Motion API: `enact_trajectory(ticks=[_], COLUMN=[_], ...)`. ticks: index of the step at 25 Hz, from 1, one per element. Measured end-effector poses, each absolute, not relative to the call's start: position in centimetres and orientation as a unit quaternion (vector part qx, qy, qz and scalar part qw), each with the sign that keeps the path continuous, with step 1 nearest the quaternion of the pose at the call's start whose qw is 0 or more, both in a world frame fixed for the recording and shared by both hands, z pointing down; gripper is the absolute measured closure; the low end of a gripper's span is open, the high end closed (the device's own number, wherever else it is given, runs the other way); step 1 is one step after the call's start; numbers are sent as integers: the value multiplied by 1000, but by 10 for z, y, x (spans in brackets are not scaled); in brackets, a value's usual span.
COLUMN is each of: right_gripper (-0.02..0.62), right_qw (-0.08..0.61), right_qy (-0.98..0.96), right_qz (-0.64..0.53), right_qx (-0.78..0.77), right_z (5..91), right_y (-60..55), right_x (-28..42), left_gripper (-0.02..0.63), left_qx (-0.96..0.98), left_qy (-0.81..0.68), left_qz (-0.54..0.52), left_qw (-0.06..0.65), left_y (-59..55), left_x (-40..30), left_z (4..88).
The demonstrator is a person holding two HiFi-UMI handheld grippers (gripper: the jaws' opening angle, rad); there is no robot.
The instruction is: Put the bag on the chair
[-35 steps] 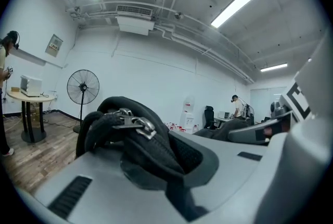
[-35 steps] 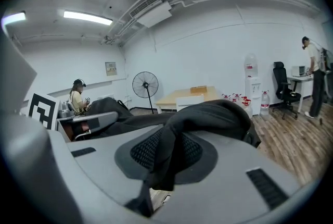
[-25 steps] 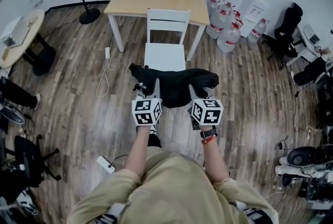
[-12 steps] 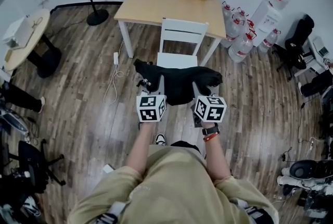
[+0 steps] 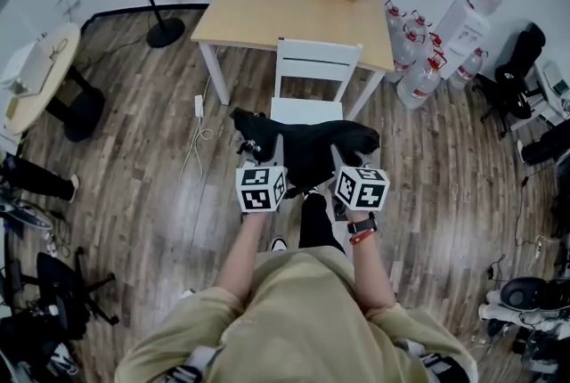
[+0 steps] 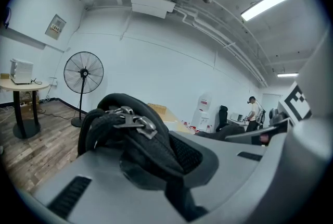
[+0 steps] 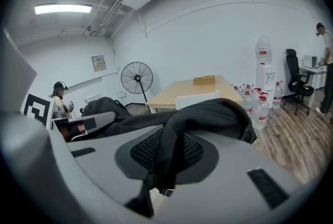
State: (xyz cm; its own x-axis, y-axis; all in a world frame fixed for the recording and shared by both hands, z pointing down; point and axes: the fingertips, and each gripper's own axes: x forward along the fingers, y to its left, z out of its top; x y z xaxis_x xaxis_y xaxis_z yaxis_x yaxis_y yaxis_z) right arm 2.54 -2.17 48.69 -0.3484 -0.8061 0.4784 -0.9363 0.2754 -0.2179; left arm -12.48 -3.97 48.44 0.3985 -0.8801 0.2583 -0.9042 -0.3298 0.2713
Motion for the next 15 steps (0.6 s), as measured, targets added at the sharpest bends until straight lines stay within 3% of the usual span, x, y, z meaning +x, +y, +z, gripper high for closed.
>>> enact_trajectory(ticks=[15], right_gripper=[526], right_qw=[148], right_qy=[-762], right_qz=[309], right_qx=[549], right_z=[539], right_y=[-211], right_x=[76], left_gripper=[579], left_qx=[796], left_qy=[-547], left_qz=[77], left_qw=[246], left_y=[-227], left_x=[-75], left_z=[533])
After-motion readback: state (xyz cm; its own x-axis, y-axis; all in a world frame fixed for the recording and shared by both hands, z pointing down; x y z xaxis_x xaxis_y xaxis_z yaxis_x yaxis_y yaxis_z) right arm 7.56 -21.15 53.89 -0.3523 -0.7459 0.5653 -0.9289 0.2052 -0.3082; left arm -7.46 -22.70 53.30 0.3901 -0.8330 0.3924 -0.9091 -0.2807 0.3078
